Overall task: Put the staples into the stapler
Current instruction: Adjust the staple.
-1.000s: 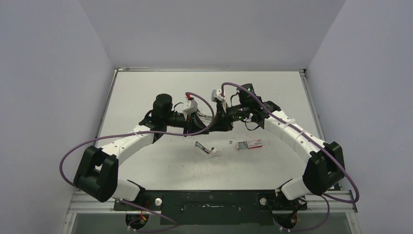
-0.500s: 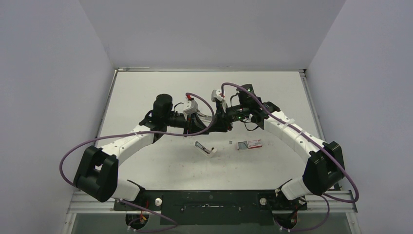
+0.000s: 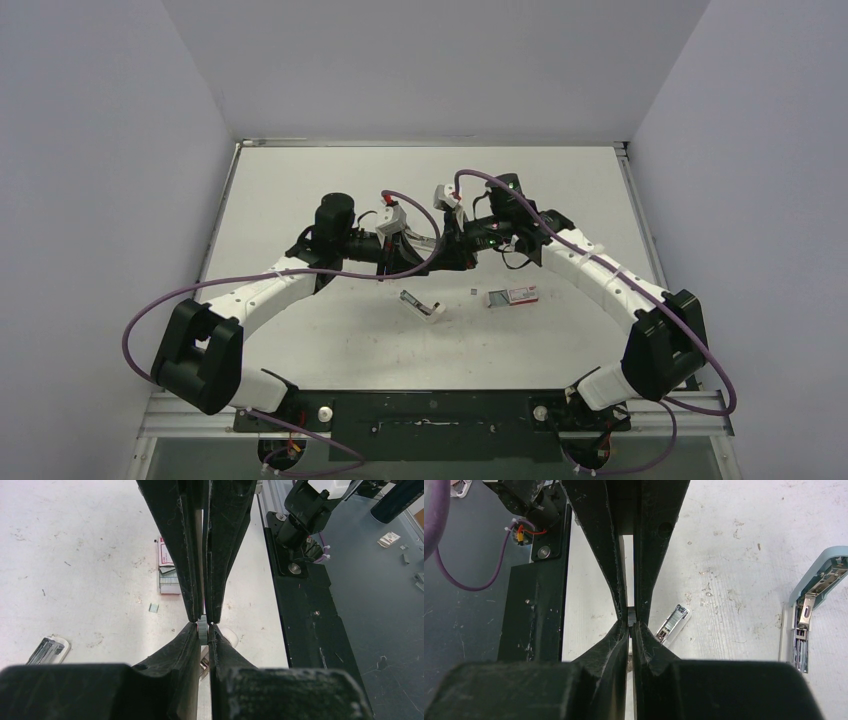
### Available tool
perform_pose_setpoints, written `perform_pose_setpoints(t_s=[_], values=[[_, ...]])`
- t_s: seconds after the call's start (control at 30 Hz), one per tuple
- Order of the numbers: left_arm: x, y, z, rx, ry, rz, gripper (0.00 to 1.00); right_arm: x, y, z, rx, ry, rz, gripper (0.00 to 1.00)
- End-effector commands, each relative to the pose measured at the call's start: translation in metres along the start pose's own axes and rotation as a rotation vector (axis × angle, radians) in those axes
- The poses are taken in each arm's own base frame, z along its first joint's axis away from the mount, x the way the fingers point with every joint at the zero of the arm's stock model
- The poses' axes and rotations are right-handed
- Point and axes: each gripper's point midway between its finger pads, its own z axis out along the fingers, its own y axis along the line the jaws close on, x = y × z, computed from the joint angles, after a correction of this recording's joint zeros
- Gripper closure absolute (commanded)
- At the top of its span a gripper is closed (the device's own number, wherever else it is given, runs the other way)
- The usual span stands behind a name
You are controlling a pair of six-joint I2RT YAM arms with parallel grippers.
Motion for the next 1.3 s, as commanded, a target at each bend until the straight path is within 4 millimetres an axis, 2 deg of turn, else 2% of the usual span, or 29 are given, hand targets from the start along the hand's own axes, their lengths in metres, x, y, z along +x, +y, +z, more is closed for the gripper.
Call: perform_pose_setpoints(t_s=[0.0,0.13,0.37,0.57,0.77,1.0,1.1,1.27], values=[[-0.017,-0.001,-0.002,0.006,-0.025,0.055,0.9,-0.007,-0.009,-0.002,0.027,-0.037,-0.036,0.95],[-0.018,-0.001,-0.003,0.002,-0.027,0.051,0.78,-0.006,-0.011,-0.003,0.042,-0.042,-0.024,0.95],[-0.017,0.0,-0.004,-0.001,-0.026,0.052,0.65,-0.003,-0.016,-0.005,0.057,-0.051,-0.001,0.95],[-0.018,0.011,-0.017,-0.042,-0.019,0.116,0.49,0.003,-0.027,-0.018,0.091,-0.07,0.058,0.95],[-0.034,0.044,-0.039,-0.205,-0.03,0.196,0.4,0.013,-0.045,-0.033,0.159,-0.134,0.205,0.95],[-0.046,0.106,-0.074,-0.543,-0.009,0.267,0.37,0.013,-0.077,-0.051,0.255,-0.238,0.44,0.95],[-0.04,0.127,-0.085,-0.61,0.029,0.305,0.29,0.014,-0.092,-0.058,0.287,-0.257,0.529,0.95],[-0.027,0.16,-0.095,-0.607,0.091,0.343,0.21,0.011,-0.106,-0.059,0.296,-0.257,0.622,0.95]])
